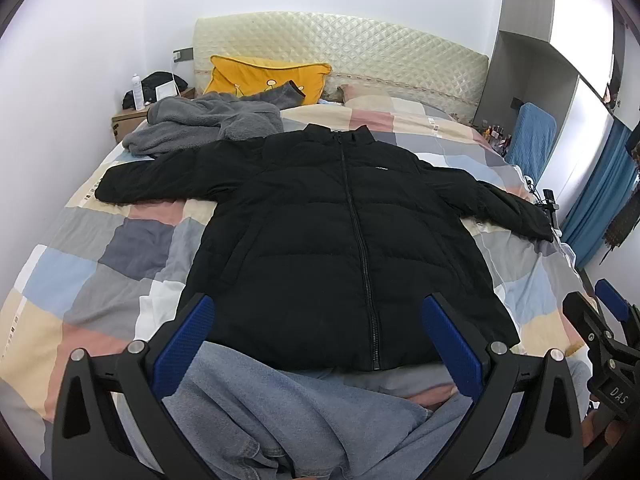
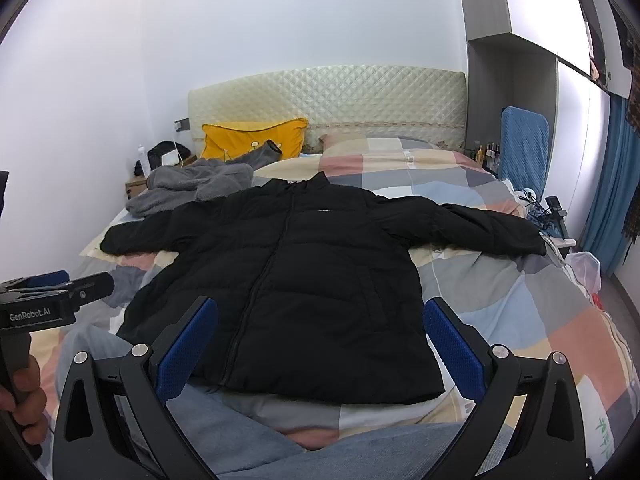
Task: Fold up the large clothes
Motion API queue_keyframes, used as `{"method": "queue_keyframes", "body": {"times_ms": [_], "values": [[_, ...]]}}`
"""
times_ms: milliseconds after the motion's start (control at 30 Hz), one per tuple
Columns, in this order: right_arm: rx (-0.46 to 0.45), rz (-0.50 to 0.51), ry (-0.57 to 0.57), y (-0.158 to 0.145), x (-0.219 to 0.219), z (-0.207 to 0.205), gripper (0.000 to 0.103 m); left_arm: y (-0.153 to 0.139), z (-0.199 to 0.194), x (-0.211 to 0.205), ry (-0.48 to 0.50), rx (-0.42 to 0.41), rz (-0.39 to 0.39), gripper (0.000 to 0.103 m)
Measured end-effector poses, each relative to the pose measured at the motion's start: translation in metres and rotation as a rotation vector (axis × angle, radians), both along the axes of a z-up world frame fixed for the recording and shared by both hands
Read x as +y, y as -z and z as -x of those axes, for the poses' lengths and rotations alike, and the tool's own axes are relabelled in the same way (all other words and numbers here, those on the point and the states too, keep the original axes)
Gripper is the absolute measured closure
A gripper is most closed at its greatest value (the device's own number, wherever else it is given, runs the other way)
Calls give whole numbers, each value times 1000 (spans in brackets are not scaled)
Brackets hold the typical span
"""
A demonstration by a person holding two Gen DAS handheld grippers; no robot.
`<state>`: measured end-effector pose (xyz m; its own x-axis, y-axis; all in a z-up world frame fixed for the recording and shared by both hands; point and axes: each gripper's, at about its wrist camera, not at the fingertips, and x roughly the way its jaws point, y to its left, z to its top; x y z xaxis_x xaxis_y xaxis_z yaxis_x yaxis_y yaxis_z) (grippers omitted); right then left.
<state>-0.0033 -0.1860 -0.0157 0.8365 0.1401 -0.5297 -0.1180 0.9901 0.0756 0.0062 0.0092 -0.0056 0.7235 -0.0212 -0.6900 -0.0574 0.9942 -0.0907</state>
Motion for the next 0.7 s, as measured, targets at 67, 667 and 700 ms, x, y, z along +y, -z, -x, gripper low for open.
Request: {"method": "queue_keyframes", "body": {"times_ms": [67, 667, 700], "values": [[0, -1, 1, 0, -1, -1, 0, 0, 0, 1, -2, 1, -1, 0], [-1, -2, 7, -2, -2, -1, 0, -2, 1, -3, 6, -11, -3, 0], [3, -7, 1, -2, -2, -2, 0, -2, 2, -3, 5, -10, -3, 0]]}}
